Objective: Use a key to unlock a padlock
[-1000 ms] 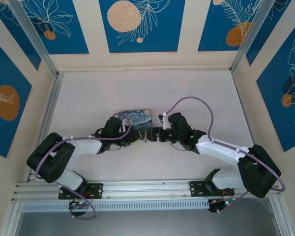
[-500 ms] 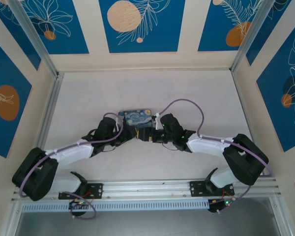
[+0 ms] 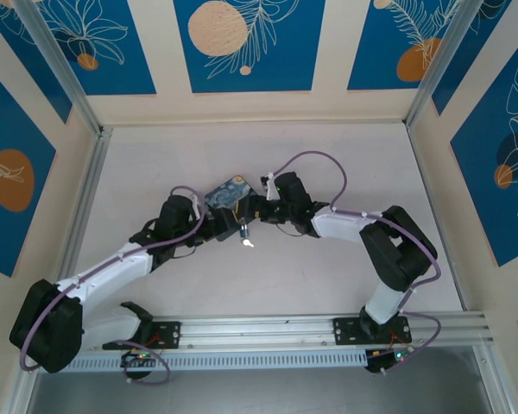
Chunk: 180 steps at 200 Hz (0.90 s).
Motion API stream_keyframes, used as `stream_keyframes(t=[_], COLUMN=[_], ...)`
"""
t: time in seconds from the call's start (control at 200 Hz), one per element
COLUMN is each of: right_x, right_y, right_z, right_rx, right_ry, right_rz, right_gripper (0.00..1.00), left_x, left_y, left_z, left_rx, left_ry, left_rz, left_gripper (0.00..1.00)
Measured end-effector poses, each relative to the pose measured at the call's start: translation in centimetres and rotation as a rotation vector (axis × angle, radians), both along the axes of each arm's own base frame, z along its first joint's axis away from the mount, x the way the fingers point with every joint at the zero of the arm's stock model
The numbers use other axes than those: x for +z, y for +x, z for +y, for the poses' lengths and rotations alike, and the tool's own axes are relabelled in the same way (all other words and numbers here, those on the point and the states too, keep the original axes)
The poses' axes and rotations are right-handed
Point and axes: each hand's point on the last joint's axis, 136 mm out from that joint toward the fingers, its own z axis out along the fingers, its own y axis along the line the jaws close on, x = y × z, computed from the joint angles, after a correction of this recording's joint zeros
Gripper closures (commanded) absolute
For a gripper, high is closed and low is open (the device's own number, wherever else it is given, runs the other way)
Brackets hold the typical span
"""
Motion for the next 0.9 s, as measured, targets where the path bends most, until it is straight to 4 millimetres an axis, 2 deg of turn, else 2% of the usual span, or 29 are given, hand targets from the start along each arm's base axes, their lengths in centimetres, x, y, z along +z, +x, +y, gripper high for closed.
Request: stream_keyframes(t=[0.15, 0.25, 0.375, 0.66, 0.9], right_x=[-1.4, -3.3, -5.4, -7.9, -7.9], right_y=[-1.6, -3.1, -4.4, -5.3, -4.2], right_z=[-1.3, -2.5, -3.5, -2.1, -1.2], right_rx=[0.008, 0.008, 0.004, 0.04, 0.033], right_ry=[-0.032, -0.063, -0.107, -0.162, -0.144], right_rz=[0.022, 0.057, 0.089, 0.071, 0.044], right_gripper=[0.33, 0.37, 0.49, 0.58, 0.65], left_x=[0.6, 0.5, 0.2, -0.1, -0.8], left_y=[1.8, 2.6, 3.3, 4.6, 4.9], left_z=[1.2, 1.6, 1.7, 2.0, 2.2], left_rx=[0.029, 0.035, 0.029, 0.028, 0.019], left_ry=[0.014, 0.027, 0.039, 0.051, 0.055], left_rz=[-0.013, -0.006, 0.006, 0.02, 0.035], left_gripper=[0.03, 0.02, 0.01, 0.0, 0.0])
